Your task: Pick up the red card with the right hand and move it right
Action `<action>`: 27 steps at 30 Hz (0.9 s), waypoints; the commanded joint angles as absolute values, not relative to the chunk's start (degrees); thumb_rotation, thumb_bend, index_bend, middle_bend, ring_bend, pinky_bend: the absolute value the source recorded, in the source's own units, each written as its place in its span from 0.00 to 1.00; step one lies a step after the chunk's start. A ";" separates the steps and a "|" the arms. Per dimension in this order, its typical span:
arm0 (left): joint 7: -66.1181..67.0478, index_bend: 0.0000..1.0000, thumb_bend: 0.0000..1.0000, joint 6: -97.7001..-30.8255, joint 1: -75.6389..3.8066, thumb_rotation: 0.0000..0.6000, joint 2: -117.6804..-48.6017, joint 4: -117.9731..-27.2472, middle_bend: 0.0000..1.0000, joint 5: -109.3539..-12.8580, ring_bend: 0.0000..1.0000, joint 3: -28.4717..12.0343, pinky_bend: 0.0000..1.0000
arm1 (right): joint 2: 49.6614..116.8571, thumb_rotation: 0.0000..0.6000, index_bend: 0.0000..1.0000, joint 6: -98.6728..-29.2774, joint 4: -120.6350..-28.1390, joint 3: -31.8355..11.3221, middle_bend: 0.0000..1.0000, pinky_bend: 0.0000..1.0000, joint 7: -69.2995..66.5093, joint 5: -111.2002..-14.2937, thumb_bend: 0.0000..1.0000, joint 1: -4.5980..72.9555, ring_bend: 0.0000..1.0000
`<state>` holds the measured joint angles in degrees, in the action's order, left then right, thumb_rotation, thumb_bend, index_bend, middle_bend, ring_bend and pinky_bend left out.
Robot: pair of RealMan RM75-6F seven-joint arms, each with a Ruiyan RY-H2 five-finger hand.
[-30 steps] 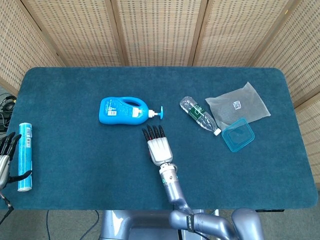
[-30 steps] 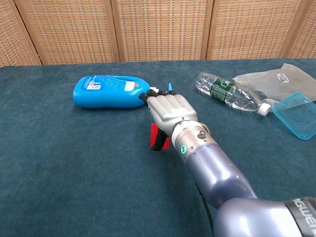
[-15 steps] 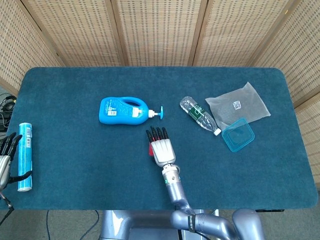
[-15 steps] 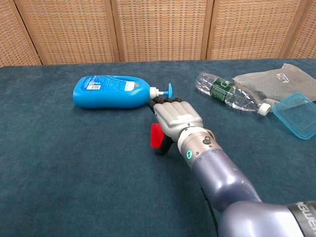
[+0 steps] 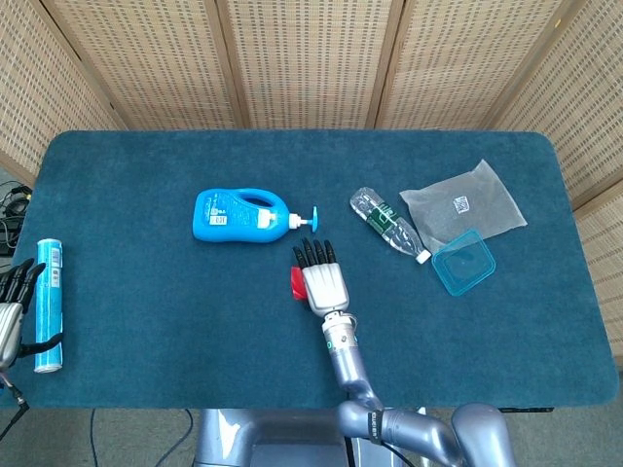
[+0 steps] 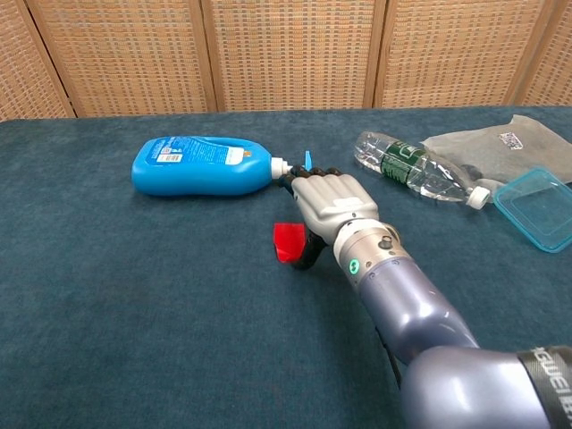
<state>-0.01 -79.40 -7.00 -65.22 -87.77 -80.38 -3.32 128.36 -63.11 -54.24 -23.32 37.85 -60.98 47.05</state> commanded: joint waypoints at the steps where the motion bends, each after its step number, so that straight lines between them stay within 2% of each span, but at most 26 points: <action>1: -0.07 0.00 0.14 -79.53 -6.98 1.00 -65.20 -87.83 0.00 -80.50 0.00 -3.30 0.04 | 128.20 1.00 0.24 -63.49 -53.98 -23.12 0.00 0.00 36.35 -61.59 0.29 46.90 0.00; 5: -0.03 0.00 0.14 -79.55 -6.97 1.00 -65.14 -87.92 0.00 -80.57 0.00 -3.24 0.04 | 127.96 1.00 0.40 -63.81 -54.09 -22.64 0.00 0.00 36.28 -61.90 0.30 46.70 0.00; 8: -0.07 0.00 0.14 -79.60 -6.96 1.00 -65.07 -88.01 0.00 -80.66 0.00 -3.21 0.04 | 127.81 1.00 0.45 -63.69 -54.33 -22.29 0.00 0.00 36.38 -61.77 0.29 46.47 0.00; 20: -0.38 0.00 0.14 -79.58 -6.97 1.00 -64.91 -88.02 0.00 -80.69 0.00 -3.18 0.04 | 127.77 1.00 0.45 -62.48 -54.14 -22.40 0.00 0.00 36.42 -60.64 0.30 46.65 0.00; 27: -0.56 0.00 0.14 -79.54 -7.00 1.00 -64.77 -88.07 0.00 -80.77 0.00 -3.13 0.04 | 127.55 1.00 0.46 -61.43 -54.73 -22.05 0.00 0.00 37.24 -59.63 0.34 46.57 0.00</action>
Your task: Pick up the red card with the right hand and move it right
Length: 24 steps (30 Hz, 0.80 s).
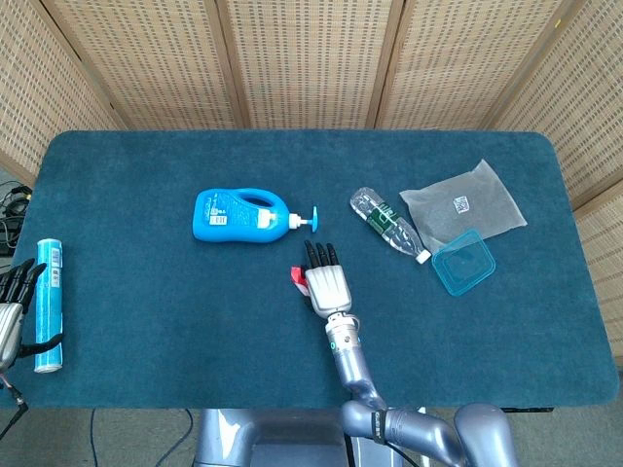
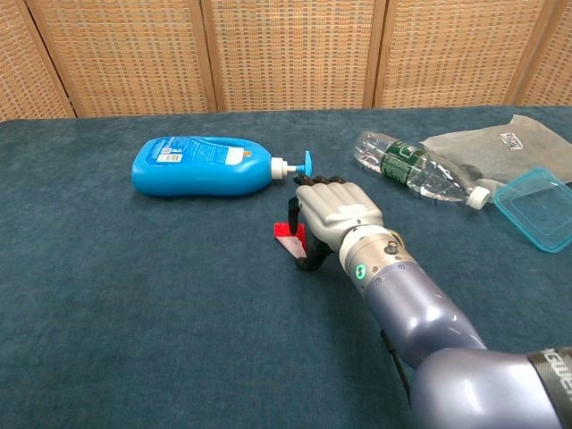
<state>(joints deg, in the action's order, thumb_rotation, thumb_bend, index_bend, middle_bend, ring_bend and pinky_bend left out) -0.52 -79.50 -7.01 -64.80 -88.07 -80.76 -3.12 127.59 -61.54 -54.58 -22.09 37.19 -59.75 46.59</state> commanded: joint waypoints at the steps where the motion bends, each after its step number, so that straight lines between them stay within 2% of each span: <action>1: -0.58 0.00 0.15 -79.54 -7.01 1.00 -64.74 -88.09 0.00 -80.78 0.00 -3.13 0.04 | 127.51 1.00 0.46 -61.39 -54.84 -22.06 0.00 0.00 37.28 -59.56 0.35 46.59 0.00; 24: -0.68 0.00 0.15 -79.34 -7.12 1.00 -64.77 -88.05 0.00 -80.84 0.00 -3.01 0.05 | 126.48 1.00 0.58 -60.17 -56.33 -21.86 0.00 0.00 37.79 -58.10 0.49 47.03 0.00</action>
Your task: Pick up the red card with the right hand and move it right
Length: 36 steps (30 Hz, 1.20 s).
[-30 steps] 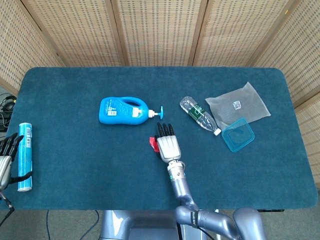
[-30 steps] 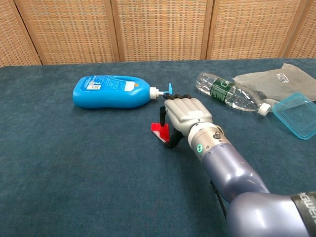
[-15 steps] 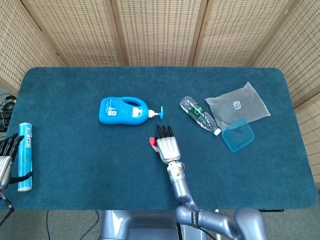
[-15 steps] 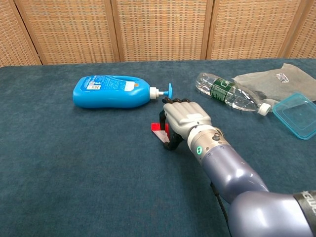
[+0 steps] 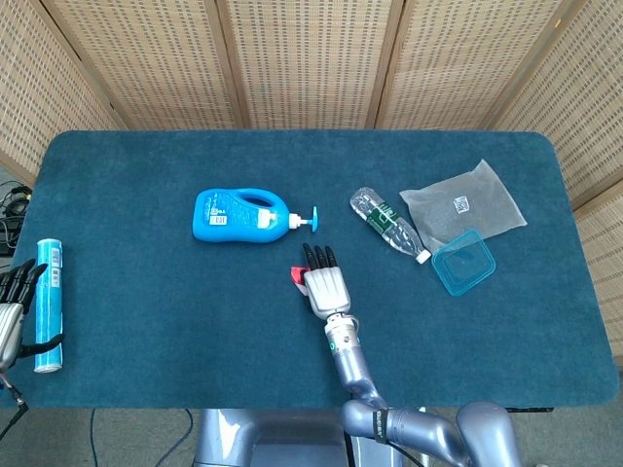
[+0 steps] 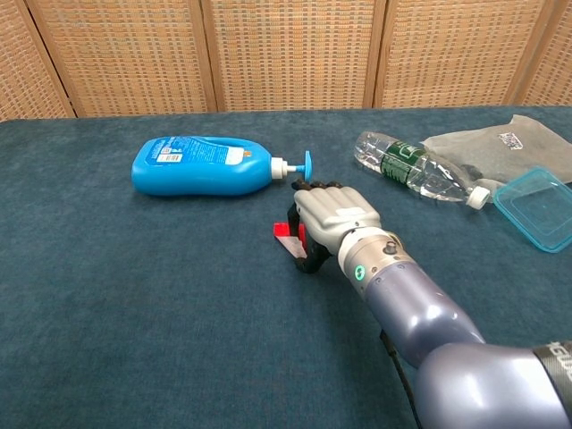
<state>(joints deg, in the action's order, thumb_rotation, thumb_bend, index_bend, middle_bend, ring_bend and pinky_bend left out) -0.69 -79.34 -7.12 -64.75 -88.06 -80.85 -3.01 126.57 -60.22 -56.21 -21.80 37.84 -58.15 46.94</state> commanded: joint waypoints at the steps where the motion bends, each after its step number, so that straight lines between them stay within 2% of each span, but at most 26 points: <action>1: -0.68 0.00 0.15 -79.35 -7.12 1.00 -64.76 -88.04 0.00 -80.84 0.00 -3.02 0.05 | 126.44 1.00 0.58 -60.18 -56.39 -21.89 0.00 0.00 37.80 -58.07 0.49 47.08 0.00; 25: -0.79 0.00 0.15 -79.36 -7.16 1.00 -64.74 -88.06 0.00 -80.94 0.00 -2.95 0.05 | 124.54 1.00 0.59 -60.92 -60.20 -21.93 0.00 0.00 40.33 -56.95 0.59 47.85 0.00; 36: -0.63 0.00 0.15 -79.40 -7.18 1.00 -64.76 -88.12 0.00 -81.00 0.00 -2.93 0.05 | 122.77 1.00 0.60 -62.40 -62.17 -22.30 0.01 0.00 40.12 -57.46 0.59 48.07 0.00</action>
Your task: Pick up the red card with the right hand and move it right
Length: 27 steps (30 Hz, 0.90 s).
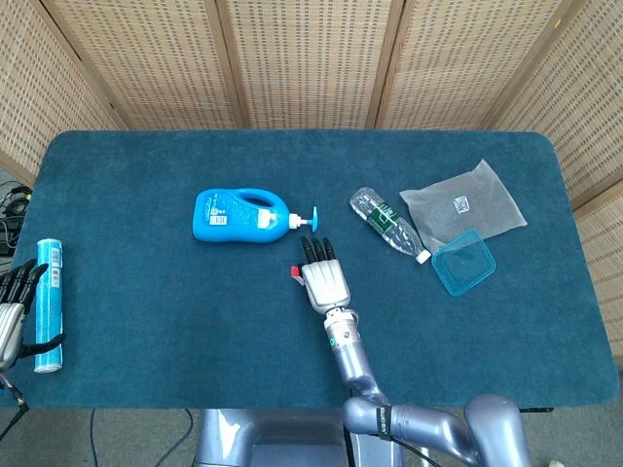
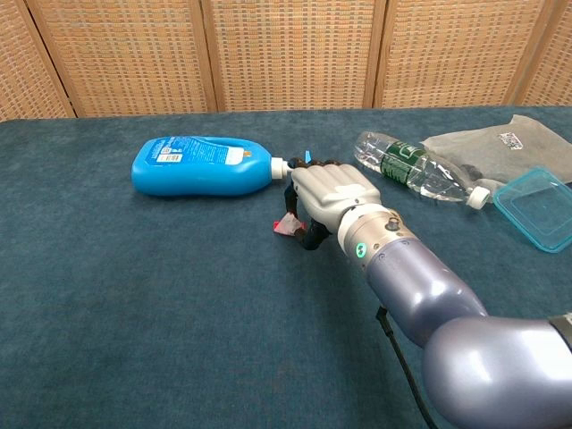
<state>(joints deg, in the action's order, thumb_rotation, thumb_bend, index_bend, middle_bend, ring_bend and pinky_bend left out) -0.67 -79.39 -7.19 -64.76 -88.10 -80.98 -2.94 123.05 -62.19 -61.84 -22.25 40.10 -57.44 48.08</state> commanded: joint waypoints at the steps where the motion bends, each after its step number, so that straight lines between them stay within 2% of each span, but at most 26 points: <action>1: -0.60 0.00 0.15 -79.43 -7.18 1.00 -64.77 -88.14 0.00 -81.01 0.00 -2.93 0.05 | 122.61 1.00 0.60 -62.52 -62.38 -22.32 0.01 0.00 40.10 -57.47 0.59 48.06 0.00; 23: -0.31 0.00 0.15 -79.77 -7.10 1.00 -64.79 -88.35 0.00 -81.35 0.00 -2.82 0.05 | 115.48 1.00 0.60 -67.28 -70.87 -23.46 0.02 0.00 38.66 -59.57 0.59 46.78 0.00; 27: 0.13 0.00 0.15 -80.20 -7.00 1.00 -64.87 -88.48 0.00 -81.75 0.00 -2.71 0.05 | 109.48 1.00 0.60 -67.33 -77.20 -22.15 0.02 0.00 32.95 -61.28 0.59 43.19 0.00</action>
